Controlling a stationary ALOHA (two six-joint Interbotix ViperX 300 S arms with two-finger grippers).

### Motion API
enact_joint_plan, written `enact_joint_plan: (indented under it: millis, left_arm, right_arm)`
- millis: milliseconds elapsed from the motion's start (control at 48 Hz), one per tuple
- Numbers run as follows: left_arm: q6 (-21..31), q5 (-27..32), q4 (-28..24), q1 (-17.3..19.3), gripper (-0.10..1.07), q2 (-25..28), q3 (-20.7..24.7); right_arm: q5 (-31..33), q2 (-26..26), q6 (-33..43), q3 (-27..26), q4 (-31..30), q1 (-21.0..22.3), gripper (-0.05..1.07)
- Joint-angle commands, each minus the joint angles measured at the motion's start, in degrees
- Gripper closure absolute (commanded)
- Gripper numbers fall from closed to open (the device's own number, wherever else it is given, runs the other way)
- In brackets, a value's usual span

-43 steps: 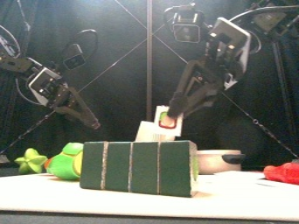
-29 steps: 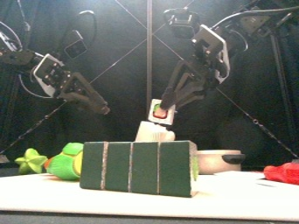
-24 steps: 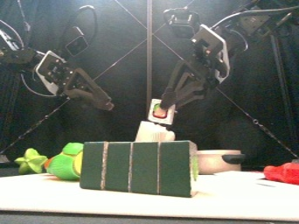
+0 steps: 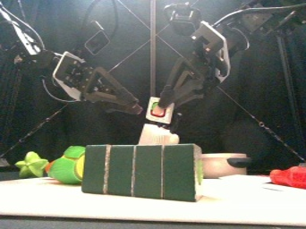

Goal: Hand over sushi piece to left hand

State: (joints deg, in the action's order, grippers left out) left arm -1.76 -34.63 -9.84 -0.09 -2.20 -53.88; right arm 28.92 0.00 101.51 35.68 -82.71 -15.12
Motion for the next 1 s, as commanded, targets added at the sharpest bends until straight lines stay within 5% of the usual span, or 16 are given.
enact_joint_plan:
  millis: [0, 500, 979]
  left_arm:
    - [0.1, -0.6, -0.3, 0.0, 0.10, 1.4, 3.0]
    - [0.0, -0.6, -1.4, -0.2, 0.13, 7.2, 8.1]
    - [0.0, -0.6, -2.6, -0.2, 0.39, 7.1, 7.9]
  right_arm:
    - [-0.1, -0.8, 0.0, -1.6, -0.4, 0.0, 0.41]
    - [-0.2, 0.1, 0.1, -2.1, -0.4, 0.4, 0.41]
    - [-0.1, 0.1, 0.0, -2.2, -0.2, 0.5, 0.40]
